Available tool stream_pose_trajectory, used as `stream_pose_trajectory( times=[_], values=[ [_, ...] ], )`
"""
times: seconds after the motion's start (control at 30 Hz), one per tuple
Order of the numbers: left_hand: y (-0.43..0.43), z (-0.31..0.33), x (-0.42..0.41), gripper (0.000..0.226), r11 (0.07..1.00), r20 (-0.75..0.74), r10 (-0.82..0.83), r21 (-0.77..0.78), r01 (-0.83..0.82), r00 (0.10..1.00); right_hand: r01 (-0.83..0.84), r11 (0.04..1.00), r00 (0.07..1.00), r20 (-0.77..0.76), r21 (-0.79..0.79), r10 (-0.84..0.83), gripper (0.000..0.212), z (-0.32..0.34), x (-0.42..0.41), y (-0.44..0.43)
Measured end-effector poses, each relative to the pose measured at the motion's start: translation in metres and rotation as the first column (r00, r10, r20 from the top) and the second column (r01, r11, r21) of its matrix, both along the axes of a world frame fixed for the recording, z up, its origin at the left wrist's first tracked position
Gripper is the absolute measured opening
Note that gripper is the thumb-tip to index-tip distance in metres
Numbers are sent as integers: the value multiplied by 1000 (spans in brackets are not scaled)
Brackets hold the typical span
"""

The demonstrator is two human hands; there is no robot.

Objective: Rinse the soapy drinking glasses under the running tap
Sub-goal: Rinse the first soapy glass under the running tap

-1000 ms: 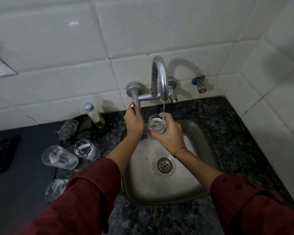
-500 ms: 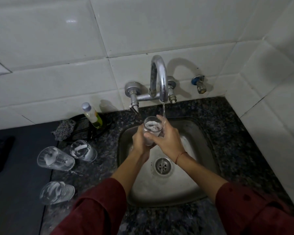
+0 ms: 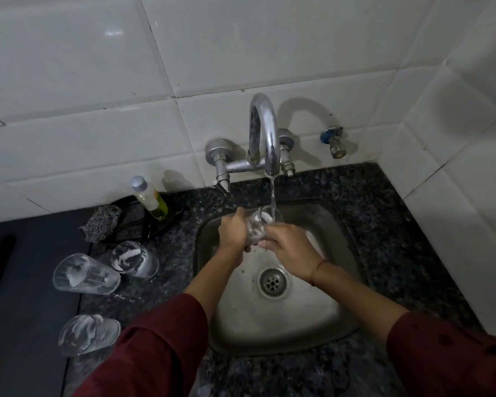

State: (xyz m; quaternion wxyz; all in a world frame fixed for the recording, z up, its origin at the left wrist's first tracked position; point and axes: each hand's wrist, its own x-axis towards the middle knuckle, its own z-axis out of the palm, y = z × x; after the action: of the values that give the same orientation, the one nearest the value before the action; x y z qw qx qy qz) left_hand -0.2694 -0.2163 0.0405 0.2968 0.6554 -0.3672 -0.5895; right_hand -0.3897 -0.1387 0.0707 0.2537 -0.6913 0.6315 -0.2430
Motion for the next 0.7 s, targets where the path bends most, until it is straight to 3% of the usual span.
stream_pose_trajectory(
  times=[0.1, 0.17, 0.2, 0.27, 0.37, 0.43, 0.53, 0.6, 0.7],
  values=[
    [2, 4, 1, 43, 997, 113, -43, -56, 50, 993, 99, 967, 939, 301, 235, -169, 10, -5, 11, -4],
    [2, 5, 2, 44, 995, 166, -51, -76, 64, 985, 86, 952, 879, 428, 293, -211, 15, -3, 20, -4],
    [0, 4, 3, 45, 996, 172, -57, -55, 67, 984, 71, 960, 895, 408, 269, -180, 16, 0, 19, -2],
    [-6, 6, 8, 48, 994, 120, -110, 38, 106, 987, 12, 991, 973, 227, 130, -41, 14, 3, 12, 0],
    [-12, 9, 13, 47, 962, 12, -240, 134, 237, 971, -77, 997, 995, 66, 17, 76, 12, 0, -1, 0],
    [-6, 10, 11, 35, 981, -45, -177, 68, 180, 983, 19, 1000, 996, 82, 9, -20, 12, -4, 4, -3],
    [9, 6, 6, 26, 995, -147, -89, -67, 80, 985, 242, 964, 896, 356, 114, -267, 13, -3, 8, -11],
    [9, 4, 9, 29, 997, -144, -65, -39, 60, 987, 121, 984, 912, 376, 130, -162, 17, -2, 7, -8],
    [-2, 9, 23, 47, 929, -197, -298, 166, 331, 934, -156, 987, 986, 70, 38, 153, 23, -7, 2, 4]
  ],
)
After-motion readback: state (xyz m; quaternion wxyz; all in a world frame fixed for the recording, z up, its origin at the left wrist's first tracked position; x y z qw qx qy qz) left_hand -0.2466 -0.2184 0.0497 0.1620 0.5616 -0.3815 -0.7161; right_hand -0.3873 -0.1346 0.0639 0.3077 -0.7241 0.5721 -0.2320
